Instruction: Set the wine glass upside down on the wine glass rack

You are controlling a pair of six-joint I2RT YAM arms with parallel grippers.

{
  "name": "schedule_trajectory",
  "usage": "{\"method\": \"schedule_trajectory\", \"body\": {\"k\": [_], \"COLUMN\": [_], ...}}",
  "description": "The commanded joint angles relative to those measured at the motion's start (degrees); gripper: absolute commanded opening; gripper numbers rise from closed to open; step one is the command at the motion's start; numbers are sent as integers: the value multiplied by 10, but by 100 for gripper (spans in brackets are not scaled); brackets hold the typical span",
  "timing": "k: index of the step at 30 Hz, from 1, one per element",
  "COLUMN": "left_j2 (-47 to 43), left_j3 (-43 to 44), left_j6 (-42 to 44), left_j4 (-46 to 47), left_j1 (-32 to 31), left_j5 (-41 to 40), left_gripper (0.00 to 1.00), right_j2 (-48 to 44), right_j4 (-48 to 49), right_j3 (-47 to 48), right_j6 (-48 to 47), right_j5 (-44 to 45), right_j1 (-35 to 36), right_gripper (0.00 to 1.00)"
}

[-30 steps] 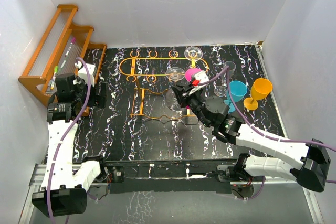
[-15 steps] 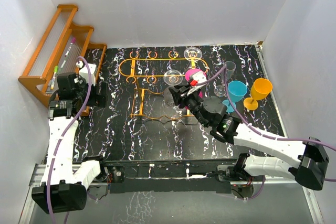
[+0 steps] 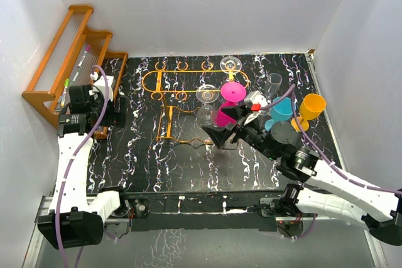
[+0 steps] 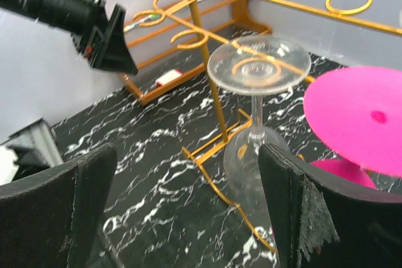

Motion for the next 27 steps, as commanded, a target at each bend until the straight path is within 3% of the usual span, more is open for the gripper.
{"method": "schedule_trajectory", "body": {"k": [1,3,6,10,14,18,22,24,27], "left_j2": [16,29,53,68,68,75,83,80,83], "left_j3": [37,46,64,71,69,96,129,138,141], "left_j6": [-8,-9,-19,-29,-40,-65,-63,-54,-33], "left_j4": [-46,-63,-93,-108,-111,-124,-140,-134,-123], "left_j1": [7,7,6,7,7,8,7,7,7], "left_j5": [-32,-46,-77,-114,-122,-155,-152,-129,-84], "left_gripper": [97,97,97,97,97,97,97,97,97], "right_j2": [-69,-103,-130,-182,-66,-49,23,93,210], "right_j4": [-101,-129,-164,-107,-242,-112,-42,-74,-220], "right_j3": [31,35,73,74,183,167,221,285,415], "right_j6": [29,73,20,49,69,3,-122,-101,123], "right_j5": [-42,13,21,54,219,352,464,358,-63], "right_j1": [0,0,0,0,0,0,-15,-119,-517], "right_gripper": [98,98,98,98,98,98,98,98,98]}}
